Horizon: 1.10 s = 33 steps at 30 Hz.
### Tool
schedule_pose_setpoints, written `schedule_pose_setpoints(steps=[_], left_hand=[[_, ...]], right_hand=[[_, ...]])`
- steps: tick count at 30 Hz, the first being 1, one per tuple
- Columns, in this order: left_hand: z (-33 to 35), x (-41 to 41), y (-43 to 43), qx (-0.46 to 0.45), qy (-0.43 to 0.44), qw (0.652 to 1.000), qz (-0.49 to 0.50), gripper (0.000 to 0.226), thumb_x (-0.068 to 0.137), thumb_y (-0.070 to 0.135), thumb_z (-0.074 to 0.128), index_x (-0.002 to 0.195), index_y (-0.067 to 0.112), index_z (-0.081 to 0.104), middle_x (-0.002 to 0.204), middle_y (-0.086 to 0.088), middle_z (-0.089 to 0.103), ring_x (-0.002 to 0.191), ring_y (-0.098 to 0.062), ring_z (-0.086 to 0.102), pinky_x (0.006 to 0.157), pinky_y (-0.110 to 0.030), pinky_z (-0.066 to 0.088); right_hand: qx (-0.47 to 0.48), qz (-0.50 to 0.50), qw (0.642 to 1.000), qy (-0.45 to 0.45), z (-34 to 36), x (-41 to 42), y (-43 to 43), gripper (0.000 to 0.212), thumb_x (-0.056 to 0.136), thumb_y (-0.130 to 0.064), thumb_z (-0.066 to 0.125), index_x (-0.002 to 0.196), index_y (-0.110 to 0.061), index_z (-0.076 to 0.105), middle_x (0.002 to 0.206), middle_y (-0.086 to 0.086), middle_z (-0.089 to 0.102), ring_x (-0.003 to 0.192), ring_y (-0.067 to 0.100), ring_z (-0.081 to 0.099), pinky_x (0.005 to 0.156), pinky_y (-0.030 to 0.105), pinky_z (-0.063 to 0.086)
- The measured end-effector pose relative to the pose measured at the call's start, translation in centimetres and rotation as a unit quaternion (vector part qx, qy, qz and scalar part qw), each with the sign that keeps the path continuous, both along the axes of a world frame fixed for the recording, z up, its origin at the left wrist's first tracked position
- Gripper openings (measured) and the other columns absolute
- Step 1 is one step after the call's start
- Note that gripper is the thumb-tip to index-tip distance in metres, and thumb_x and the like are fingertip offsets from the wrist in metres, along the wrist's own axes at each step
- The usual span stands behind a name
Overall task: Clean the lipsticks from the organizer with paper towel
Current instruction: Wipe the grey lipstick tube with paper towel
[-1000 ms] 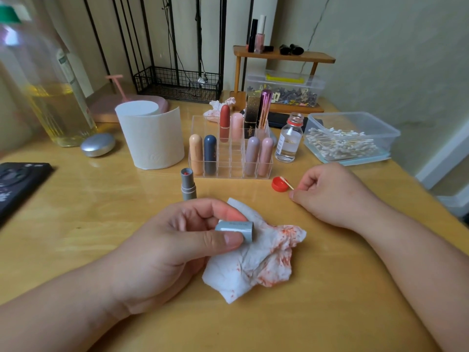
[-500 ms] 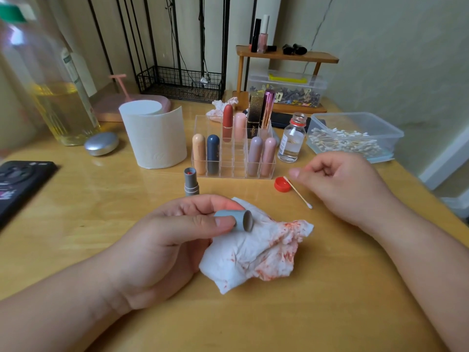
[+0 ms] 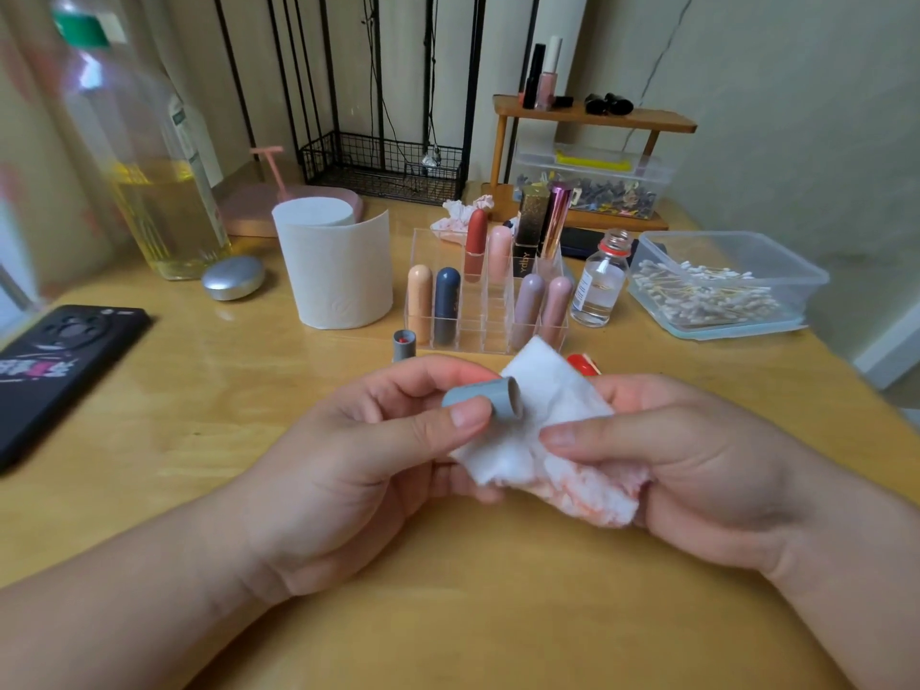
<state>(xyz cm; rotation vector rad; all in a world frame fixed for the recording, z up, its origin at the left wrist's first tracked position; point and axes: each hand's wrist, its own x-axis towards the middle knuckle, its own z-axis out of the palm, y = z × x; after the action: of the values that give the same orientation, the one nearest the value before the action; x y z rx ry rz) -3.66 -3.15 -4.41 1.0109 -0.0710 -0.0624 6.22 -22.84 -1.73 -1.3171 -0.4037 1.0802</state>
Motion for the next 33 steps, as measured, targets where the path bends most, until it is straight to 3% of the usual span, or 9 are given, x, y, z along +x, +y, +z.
schedule_pose_setpoints(steps=[5,11,14,17,19,21,23,27,33], left_hand=[[0.0,-0.1,-0.1,0.002,-0.009,1.0,-0.004,0.029,0.079,0.013,0.077,0.106,0.004,0.073,0.103,-0.023,0.071,0.092,-0.031,0.072,0.084,-0.038,0.058],[-0.3,0.0,0.1,0.021,-0.008,1.0,-0.011,0.031,0.081,0.01,0.075,0.109,-0.002,0.071,0.106,-0.025,0.069,0.094,-0.026,0.068,0.084,-0.036,0.057],[-0.5,0.0,0.1,0.018,-0.003,1.0,-0.024,0.03,0.08,0.012,0.077,0.107,0.001,0.072,0.102,-0.02,0.07,0.092,-0.024,0.067,0.081,-0.036,0.057],[-0.5,0.0,-0.1,0.006,0.019,1.0,-0.013,0.038,0.073,0.021,0.084,0.105,0.001,0.073,0.097,-0.015,0.069,0.087,-0.023,0.067,0.075,-0.035,0.057],[-0.5,0.1,-0.1,0.01,0.029,1.0,-0.005,0.036,0.077,0.024,0.08,0.103,0.001,0.073,0.092,-0.013,0.066,0.083,-0.021,0.066,0.072,-0.034,0.056],[-0.5,0.2,-0.2,0.011,0.029,0.999,-0.01,0.033,0.08,0.028,0.076,0.101,0.002,0.074,0.087,-0.011,0.066,0.077,-0.018,0.064,0.07,-0.032,0.056],[-0.5,0.2,-0.2,0.003,0.025,0.999,-0.022,0.039,0.079,0.034,0.079,0.101,0.002,0.072,0.084,-0.011,0.065,0.072,-0.017,0.061,0.069,-0.033,0.056],[-0.5,0.2,-0.3,-0.005,0.021,0.999,-0.041,0.042,0.08,0.039,0.079,0.1,0.002,0.073,0.077,-0.009,0.064,0.065,-0.016,0.059,0.066,-0.033,0.055],[-0.2,0.1,-0.2,0.021,0.047,0.998,-0.04,0.041,0.084,0.039,0.069,0.09,-0.001,0.074,0.068,-0.01,0.059,0.058,-0.017,0.054,0.063,-0.032,0.053]], right_hand=[[0.061,-0.092,0.994,0.027,0.6,0.3,-0.3,0.048,0.078,-0.002,0.062,0.126,0.007,0.059,0.122,0.026,0.065,0.115,0.04,0.063,0.109,0.051,0.041],[0.105,0.003,0.994,0.042,0.6,-0.2,-0.1,0.046,0.09,-0.002,0.056,0.134,0.009,0.05,0.135,0.026,0.057,0.126,0.037,0.055,0.106,0.044,0.042],[0.116,-0.069,0.991,0.004,0.5,-0.2,0.2,0.046,0.085,-0.001,0.059,0.13,0.009,0.054,0.127,0.024,0.063,0.118,0.034,0.062,0.097,0.038,0.051],[0.108,-0.219,0.941,-0.235,0.8,-0.7,-0.3,0.033,0.081,-0.007,0.067,0.114,-0.002,0.065,0.102,0.008,0.075,0.099,0.022,0.07,0.085,0.038,0.057],[0.074,-0.292,0.838,-0.454,1.1,-1.7,-0.3,0.02,0.08,-0.017,0.074,0.099,-0.016,0.069,0.085,-0.005,0.075,0.082,0.013,0.072,0.076,0.029,0.057],[0.106,-0.297,0.772,-0.552,1.0,-2.8,0.0,0.023,0.078,-0.015,0.077,0.096,-0.026,0.067,0.088,-0.013,0.075,0.079,0.002,0.07,0.07,0.016,0.052],[0.121,-0.252,0.731,-0.622,0.6,-3.3,0.5,0.024,0.079,-0.006,0.076,0.089,-0.023,0.062,0.084,0.0,0.071,0.076,0.012,0.066,0.067,0.025,0.05],[0.132,-0.158,0.731,-0.651,0.4,-2.7,0.6,0.018,0.078,0.007,0.073,0.07,-0.002,0.059,0.086,0.004,0.071,0.079,0.034,0.061,0.067,0.035,0.047],[0.113,-0.075,0.729,-0.671,1.0,-2.6,0.3,0.025,0.078,0.006,0.074,0.08,-0.016,0.062,0.081,0.001,0.066,0.079,0.03,0.06,0.069,0.029,0.046]])
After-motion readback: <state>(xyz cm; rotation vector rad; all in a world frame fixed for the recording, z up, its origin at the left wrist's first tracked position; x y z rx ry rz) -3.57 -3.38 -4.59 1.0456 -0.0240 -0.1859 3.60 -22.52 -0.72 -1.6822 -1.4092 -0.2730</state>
